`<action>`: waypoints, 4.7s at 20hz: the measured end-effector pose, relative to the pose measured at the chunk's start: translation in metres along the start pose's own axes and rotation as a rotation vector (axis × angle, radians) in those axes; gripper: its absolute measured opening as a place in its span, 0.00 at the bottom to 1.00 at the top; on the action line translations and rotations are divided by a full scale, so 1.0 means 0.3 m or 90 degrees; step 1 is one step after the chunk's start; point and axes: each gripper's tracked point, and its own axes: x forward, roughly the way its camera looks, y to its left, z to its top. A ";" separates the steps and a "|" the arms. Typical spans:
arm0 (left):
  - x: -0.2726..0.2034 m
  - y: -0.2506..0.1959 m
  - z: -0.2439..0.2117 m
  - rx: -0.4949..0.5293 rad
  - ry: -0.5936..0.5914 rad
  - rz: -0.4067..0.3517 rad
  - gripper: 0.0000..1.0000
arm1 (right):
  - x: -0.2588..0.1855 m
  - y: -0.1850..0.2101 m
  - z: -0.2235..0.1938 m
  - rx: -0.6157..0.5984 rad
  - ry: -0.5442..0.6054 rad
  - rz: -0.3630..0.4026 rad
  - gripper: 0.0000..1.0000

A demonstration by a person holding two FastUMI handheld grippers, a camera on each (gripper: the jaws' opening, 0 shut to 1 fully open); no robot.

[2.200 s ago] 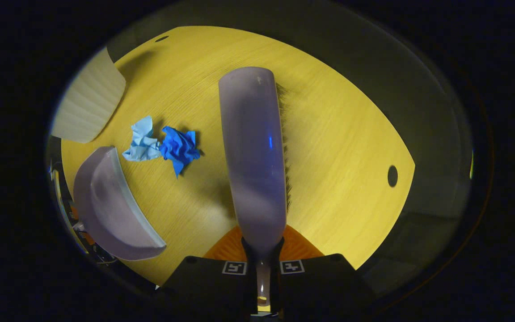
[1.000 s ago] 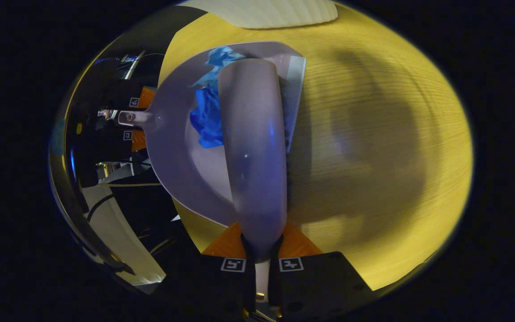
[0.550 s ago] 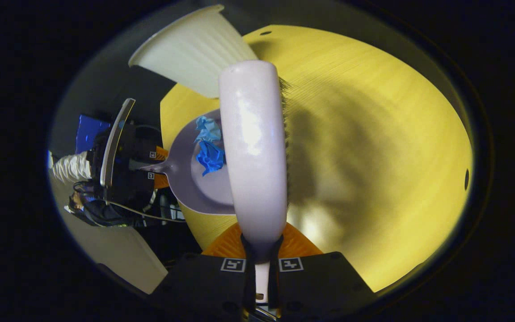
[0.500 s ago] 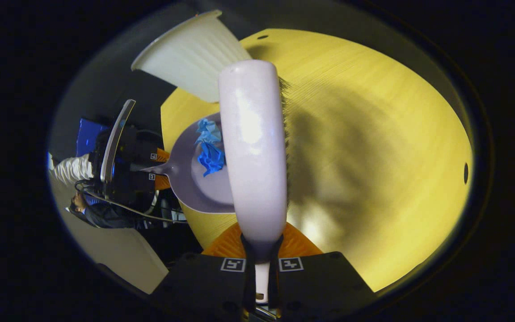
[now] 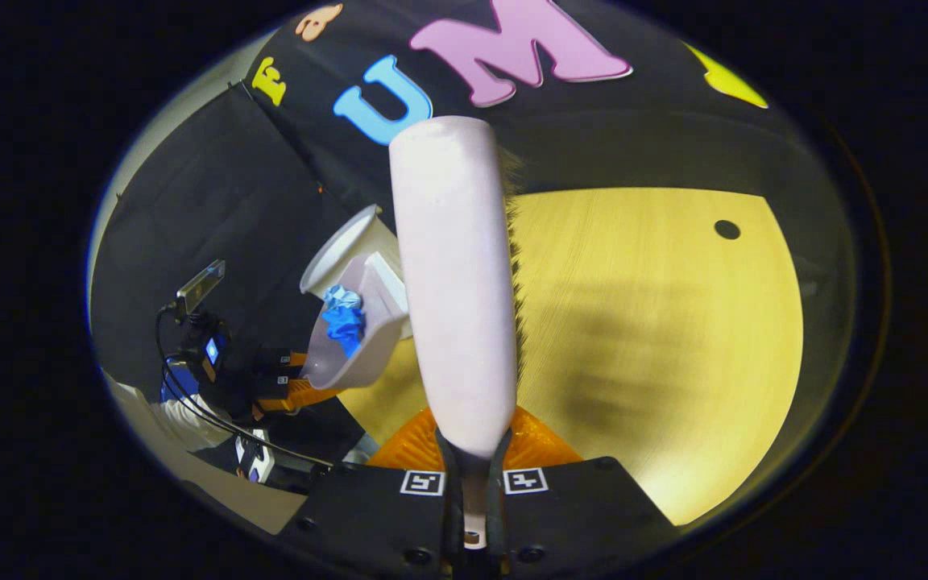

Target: Pick up the small broom and dustpan from the desktop, sweep the trash into the dustpan with the broom, and then empty the trash into the garbage bin.

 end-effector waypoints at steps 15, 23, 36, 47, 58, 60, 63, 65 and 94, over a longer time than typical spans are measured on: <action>-0.156 0.273 0.124 0.203 0.107 0.426 0.26 | 0.088 -0.002 -0.144 0.046 -0.044 0.012 0.12; -0.145 0.181 0.151 0.427 0.306 0.517 0.26 | 0.041 -0.010 -0.230 0.054 -0.024 0.018 0.11; -0.117 0.228 0.062 0.526 0.268 0.636 0.26 | 0.046 -0.005 -0.247 0.067 -0.019 0.004 0.12; 0.162 -0.531 0.177 0.069 -0.086 0.248 0.25 | 0.027 0.003 -0.022 0.093 -0.081 -0.129 0.11; 0.729 -1.018 -0.398 -0.132 0.238 0.046 0.28 | 0.266 -0.197 -0.332 0.179 0.147 -0.341 0.12; 0.746 -1.030 -0.417 -0.159 0.295 0.050 0.27 | 0.335 -0.239 -0.427 0.172 0.212 -0.364 0.12; 0.758 -1.010 -0.404 -0.158 0.357 0.059 0.26 | 0.412 -0.274 -0.535 0.163 0.289 -0.398 0.12; 0.768 -1.022 -0.402 -0.164 0.384 0.053 0.27 | 0.455 -0.271 -0.611 0.184 0.341 -0.395 0.12; 0.687 -1.146 -0.432 -0.205 0.535 -0.024 0.82 | 0.467 -0.314 -0.559 0.211 0.433 -0.425 0.93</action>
